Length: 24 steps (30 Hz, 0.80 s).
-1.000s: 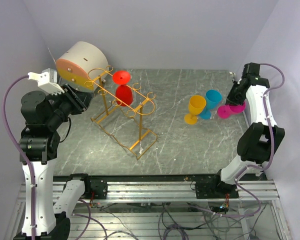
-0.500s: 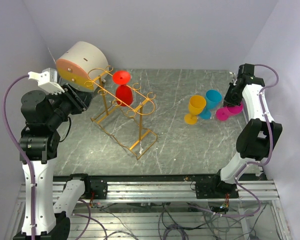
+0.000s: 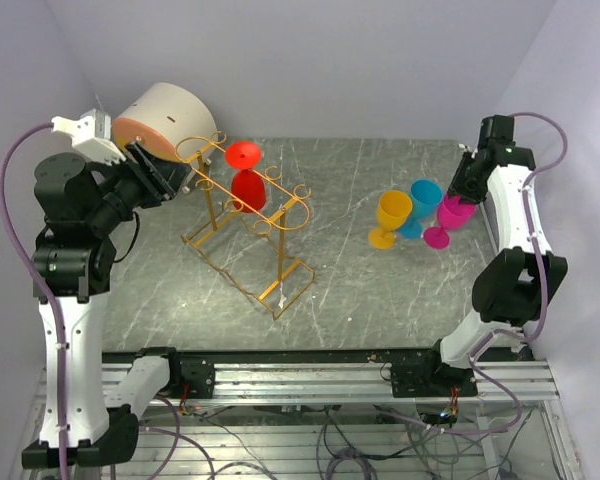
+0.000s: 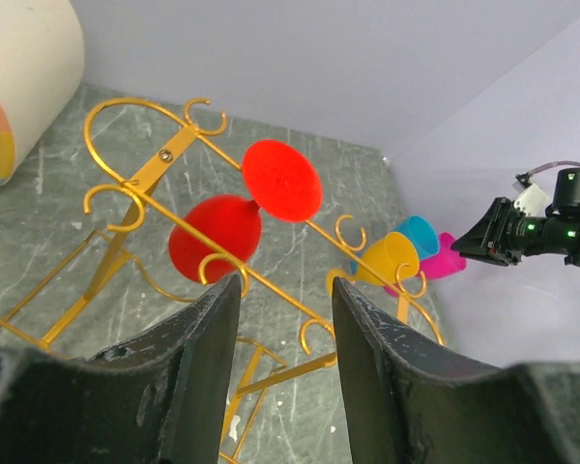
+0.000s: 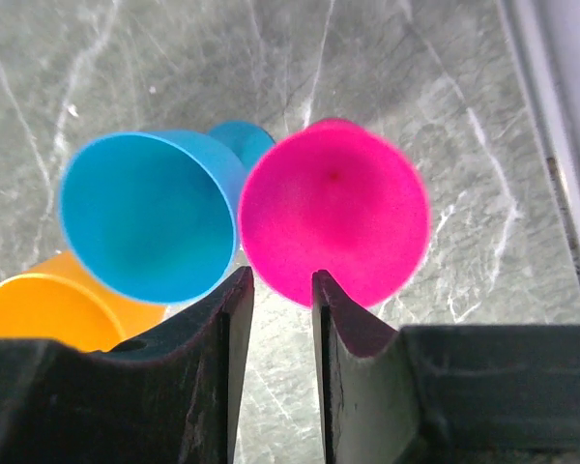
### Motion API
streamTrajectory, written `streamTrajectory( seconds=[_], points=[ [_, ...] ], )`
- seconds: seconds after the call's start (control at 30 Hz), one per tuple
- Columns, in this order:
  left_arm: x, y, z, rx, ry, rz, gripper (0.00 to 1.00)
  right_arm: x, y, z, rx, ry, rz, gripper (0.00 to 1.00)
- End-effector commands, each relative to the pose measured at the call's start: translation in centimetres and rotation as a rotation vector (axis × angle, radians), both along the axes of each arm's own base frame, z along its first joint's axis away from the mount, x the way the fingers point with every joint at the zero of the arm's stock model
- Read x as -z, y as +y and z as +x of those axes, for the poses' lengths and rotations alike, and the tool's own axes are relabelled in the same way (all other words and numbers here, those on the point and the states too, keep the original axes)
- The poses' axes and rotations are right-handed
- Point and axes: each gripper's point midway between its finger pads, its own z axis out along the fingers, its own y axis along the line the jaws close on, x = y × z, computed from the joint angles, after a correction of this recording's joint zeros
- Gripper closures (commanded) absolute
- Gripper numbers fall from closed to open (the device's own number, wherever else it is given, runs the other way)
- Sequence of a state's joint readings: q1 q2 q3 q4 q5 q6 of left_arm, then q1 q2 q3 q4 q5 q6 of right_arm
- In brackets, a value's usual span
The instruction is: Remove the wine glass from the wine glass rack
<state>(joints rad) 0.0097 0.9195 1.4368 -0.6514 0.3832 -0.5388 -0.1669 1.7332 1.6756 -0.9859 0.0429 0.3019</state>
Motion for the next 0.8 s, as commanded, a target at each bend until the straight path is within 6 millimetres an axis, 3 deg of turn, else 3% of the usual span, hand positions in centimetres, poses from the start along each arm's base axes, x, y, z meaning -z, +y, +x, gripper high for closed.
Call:
streamTrajectory(
  seconds=[0.0, 0.07, 0.17, 0.23, 0.43, 0.63, 0.77],
  points=[
    [-1.9, -1.8, 0.2, 0.096, -0.003, -0.058, 0.46, -8.4, -0.9, -0.7, 0.068, -0.209, -0.078, 0.68],
    [-2.2, -2.4, 0.8, 0.132, 0.002, -0.089, 0.47, -11.7, -1.3, -1.6, 0.098, -0.304, -0.106, 0.66],
    [-2.2, -3.4, 2.1, 0.188, 0.041, -0.131, 0.47, -15.9, -0.7, -3.1, 0.105, -0.454, -0.103, 0.45],
    [-1.7, -4.2, 3.1, 0.234, 0.096, -0.159, 0.48, -18.1, 0.1, -4.3, 0.089, -0.541, -0.086, 0.40],
    [-0.8, -4.9, 5.1, 0.254, 0.217, -0.224, 0.50, -19.0, 1.9, -6.7, 0.042, -0.626, -0.030, 0.40],
    [0.8, -4.4, 6.5, 0.195, 0.297, -0.252, 0.52, -19.9, 3.6, -7.9, -0.011, -0.705, 0.025, 0.41],
    [2.2, -6.0, 6.8, 0.226, 0.345, -0.252, 0.53, -20.9, 4.4, -8.3, -0.045, -0.737, 0.041, 0.43]
  ],
)
